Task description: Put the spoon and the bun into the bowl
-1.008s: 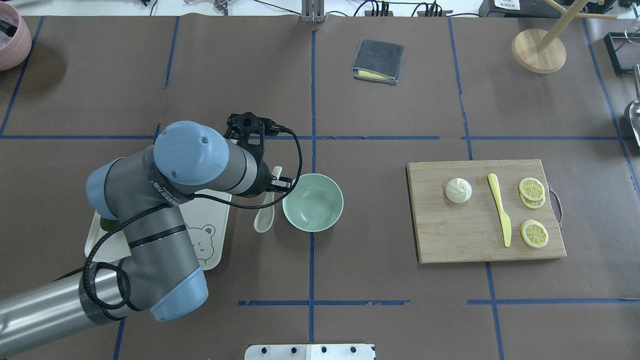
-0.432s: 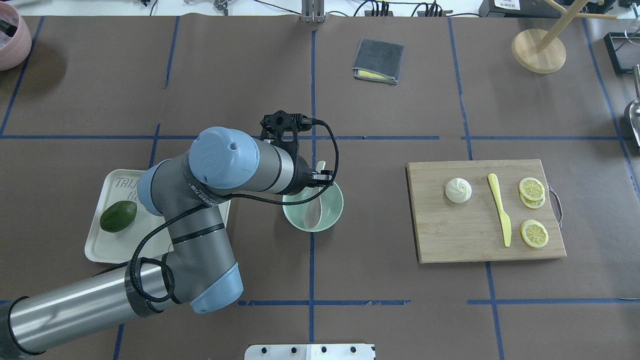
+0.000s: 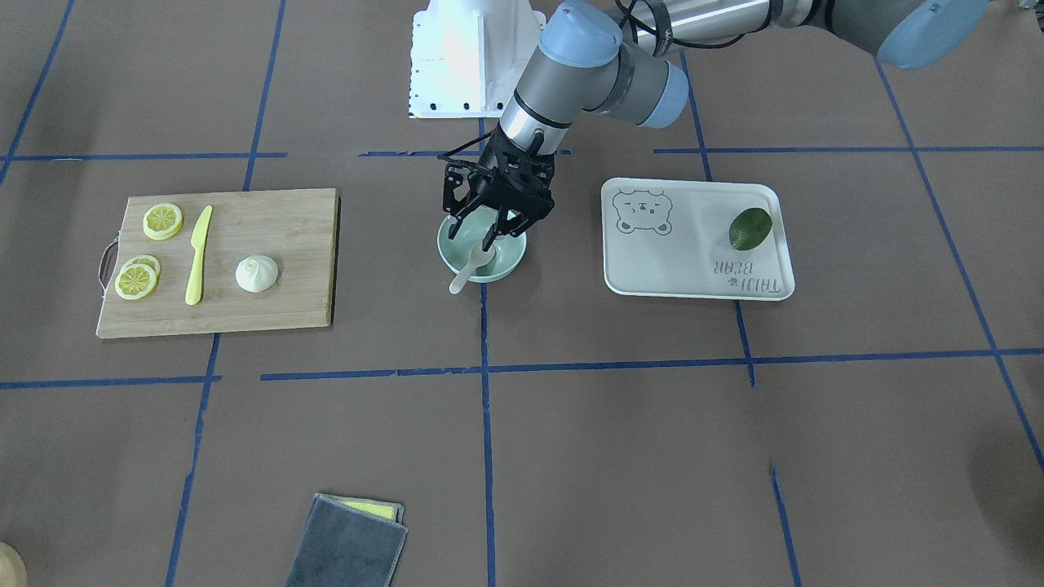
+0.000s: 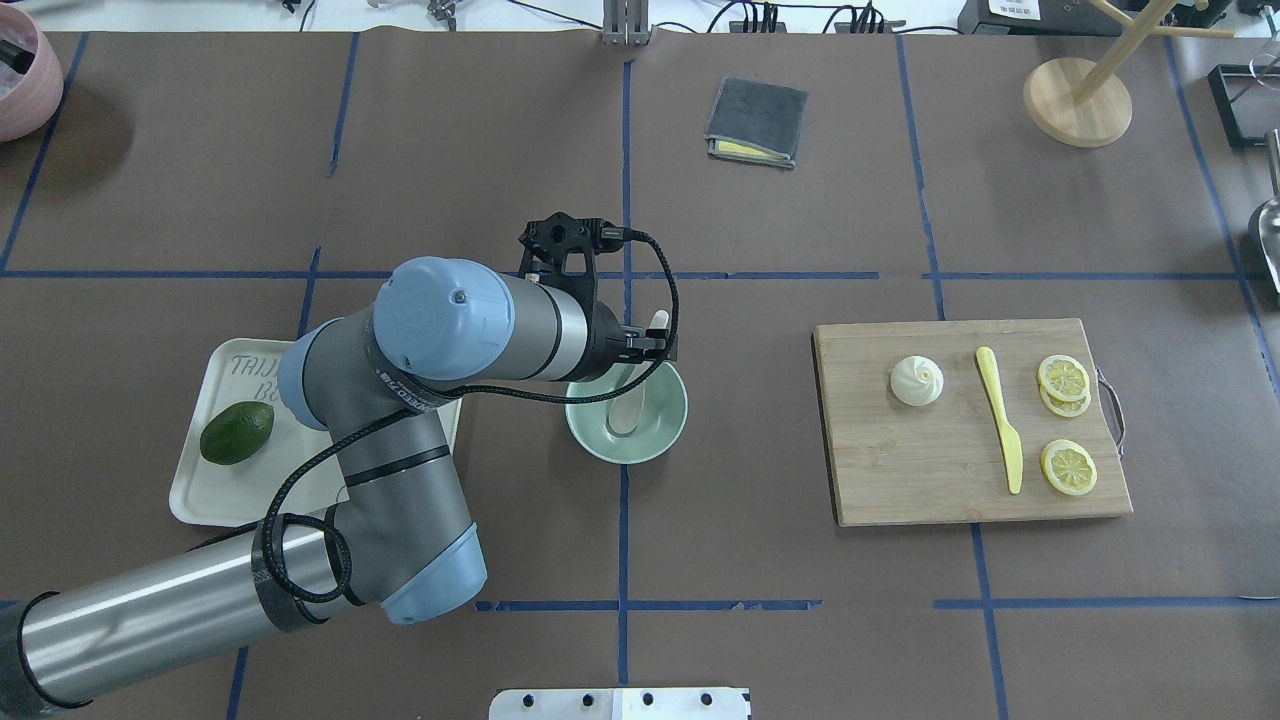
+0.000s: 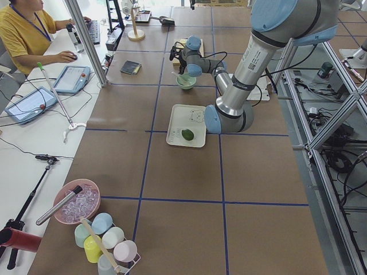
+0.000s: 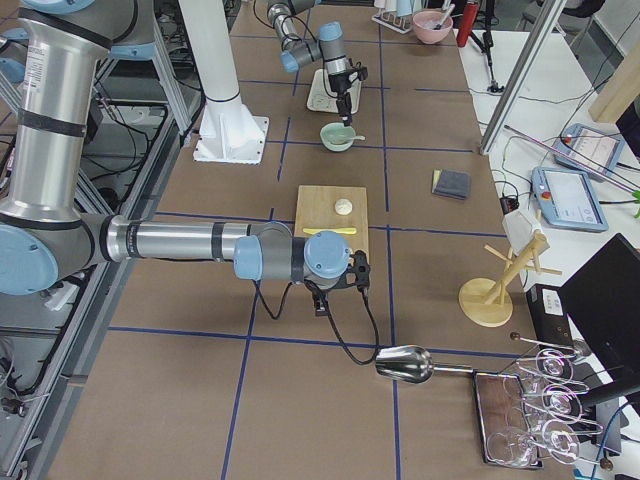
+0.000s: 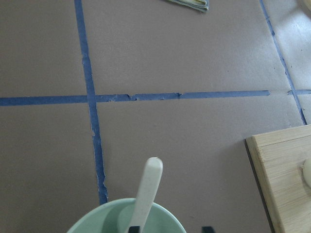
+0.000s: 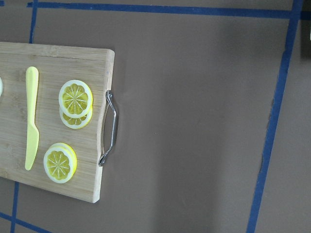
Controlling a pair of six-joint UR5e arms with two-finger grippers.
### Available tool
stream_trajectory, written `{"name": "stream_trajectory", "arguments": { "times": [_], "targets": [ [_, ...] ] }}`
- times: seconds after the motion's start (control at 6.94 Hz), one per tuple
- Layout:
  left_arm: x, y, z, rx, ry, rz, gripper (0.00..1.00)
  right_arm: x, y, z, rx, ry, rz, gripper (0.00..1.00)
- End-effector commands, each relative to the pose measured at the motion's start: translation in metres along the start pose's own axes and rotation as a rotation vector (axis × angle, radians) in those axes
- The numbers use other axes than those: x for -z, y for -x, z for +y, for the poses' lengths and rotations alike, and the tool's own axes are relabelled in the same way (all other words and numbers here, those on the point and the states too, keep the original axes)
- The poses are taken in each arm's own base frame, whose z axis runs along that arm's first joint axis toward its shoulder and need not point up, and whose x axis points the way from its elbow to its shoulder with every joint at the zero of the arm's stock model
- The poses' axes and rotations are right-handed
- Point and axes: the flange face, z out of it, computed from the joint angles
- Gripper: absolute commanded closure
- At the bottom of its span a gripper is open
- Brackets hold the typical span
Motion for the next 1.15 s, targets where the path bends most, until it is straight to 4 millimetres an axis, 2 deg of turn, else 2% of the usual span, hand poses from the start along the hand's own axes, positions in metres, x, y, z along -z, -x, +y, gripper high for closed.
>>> {"name": "stream_trajectory", "arguments": {
  "times": [0.0, 0.14, 0.29, 0.43, 0.58, 0.72, 0.86, 1.01],
  "targets": [
    [0.000, 0.003, -0.004, -0.002, -0.015, -0.002, 0.26, 0.001, 0.003, -0.003, 0.012, -0.006, -0.004, 0.00],
    [0.000, 0.015, -0.001, 0.001, -0.006, -0.019, 0.26, -0.004, 0.010, -0.007, 0.045, -0.008, -0.005, 0.01],
    [0.003, 0.044, 0.001, 0.001, -0.002, -0.054, 0.27, -0.014, 0.032, -0.016, 0.015, -0.009, -0.010, 0.01],
    [0.023, 0.070, 0.007, -0.104, 0.010, -0.059, 0.27, -0.035, 0.071, -0.033, -0.065, -0.018, -0.023, 0.01],
    [0.039, 0.093, -0.001, -0.138, 0.033, -0.086, 0.27, -0.056, 0.120, -0.053, -0.099, -0.058, -0.026, 0.00],
    [0.062, 0.115, -0.026, -0.155, 0.110, -0.106, 0.31, -0.096, 0.169, -0.059, -0.119, -0.070, -0.014, 0.00],
    [0.093, 0.140, -0.053, -0.137, 0.158, -0.121, 0.32, -0.134, 0.229, -0.078, -0.155, -0.102, 0.008, 0.00],
    [0.109, 0.159, -0.049, -0.137, 0.153, -0.134, 0.32, -0.163, 0.280, -0.085, -0.119, -0.097, -0.003, 0.00]
  ]
}}
